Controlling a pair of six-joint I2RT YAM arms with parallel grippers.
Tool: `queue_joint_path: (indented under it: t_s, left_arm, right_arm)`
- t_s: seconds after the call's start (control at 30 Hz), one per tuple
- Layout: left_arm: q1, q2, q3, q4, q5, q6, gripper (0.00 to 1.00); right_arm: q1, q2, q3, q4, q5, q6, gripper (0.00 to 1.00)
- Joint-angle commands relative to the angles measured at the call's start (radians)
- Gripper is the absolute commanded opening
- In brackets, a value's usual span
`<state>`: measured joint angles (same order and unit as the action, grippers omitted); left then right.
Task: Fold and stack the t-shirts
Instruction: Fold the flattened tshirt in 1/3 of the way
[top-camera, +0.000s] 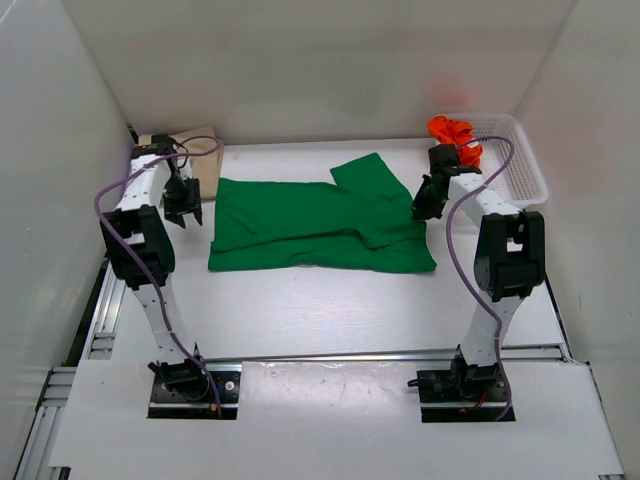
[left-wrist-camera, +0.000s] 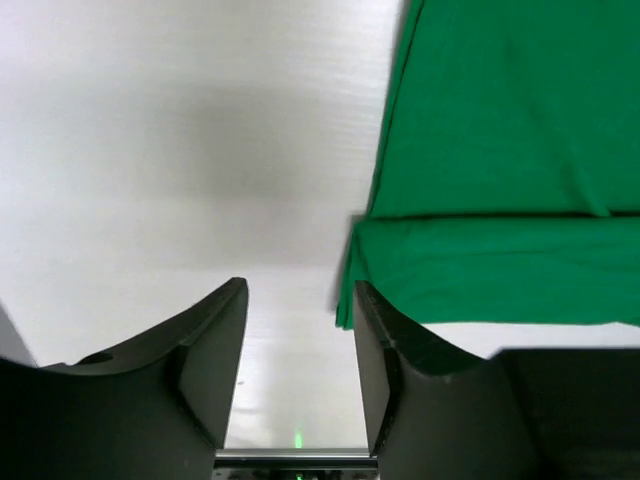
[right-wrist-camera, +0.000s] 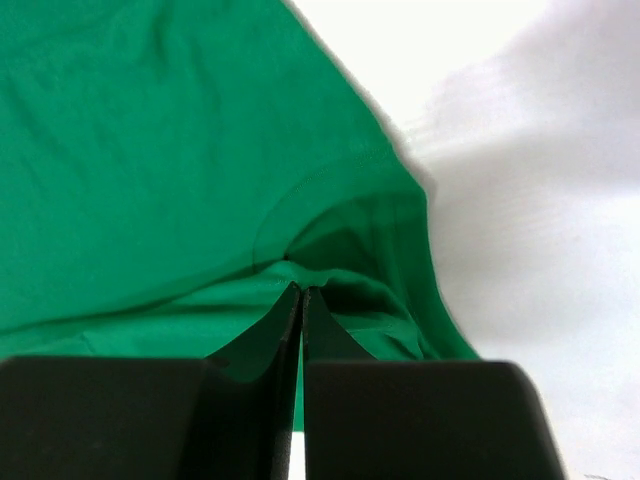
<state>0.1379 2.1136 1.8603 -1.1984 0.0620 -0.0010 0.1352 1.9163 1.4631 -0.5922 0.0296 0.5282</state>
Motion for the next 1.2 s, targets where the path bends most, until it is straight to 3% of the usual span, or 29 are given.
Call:
queue_joint_path:
  t_s: [0.0,0.03,0.07,0.1,0.17,0.2,0.33,0.5,0.63,0.8,1.03,1.17]
  left_arm:
    - [-0.049,-0.200,-0.106,0.101,0.009,0.001,0.56]
    - [-0.096,-0.287,-0.172,0.140,-0.073,0.001,0.56]
    - [-0.206,-0.325,-0.246,0.186,-0.146,0.001,0.60]
    - [-0.262,-0.352,-0.394,0.236,-0.231,0.001,0.61]
    - [-0.372,-0.380,-0.513,0.362,-0.429,0.001,0.63]
    - [-0.389,-0.380,-0.573,0.390,-0.468,0.001,0.65]
    - [-0.400,-0.302,-0.497,0.407,-0.567,0.001,0.65]
    - [-0.409,-0.209,-0.412,0.416,-0.588,0.001,0.66]
    - [-0.432,-0.167,-0.412,0.416,-0.597,0.001,0.66]
    - [-0.451,-0.168,-0.403,0.416,-0.565,0.001,0.66]
    - [-0.492,-0.199,-0.453,0.398,-0.505,0.001,0.68]
    - [-0.492,-0.130,-0.428,0.388,-0.528,0.001,0.68]
  right_arm:
    - [-0.006,0.030,0.072,-0.041,-0.011,0.036,0.00]
    - [-0.006,0.042,0.085,-0.041,-0.020,0.036,0.04]
    - [-0.006,0.043,0.085,-0.052,-0.020,0.036,0.21]
    - [-0.006,0.052,0.085,-0.052,-0.020,0.036,0.35]
    - [-0.006,0.052,0.095,-0.079,-0.001,0.036,0.64]
    - [-0.006,0.061,0.106,-0.092,0.009,0.036,0.68]
    - [-0.006,-0.024,0.094,-0.147,0.053,-0.002,0.70]
    - [0.004,-0.268,-0.187,-0.138,0.052,0.022,0.71]
    - [0.047,-0.339,-0.373,-0.116,0.070,0.044,0.71]
    - [0.047,-0.318,-0.452,-0.071,0.070,0.067,0.72]
    - [0.037,-0.238,-0.432,-0.038,0.049,0.067,0.74]
    - [0.015,-0.195,-0.432,-0.018,0.021,0.089,0.67]
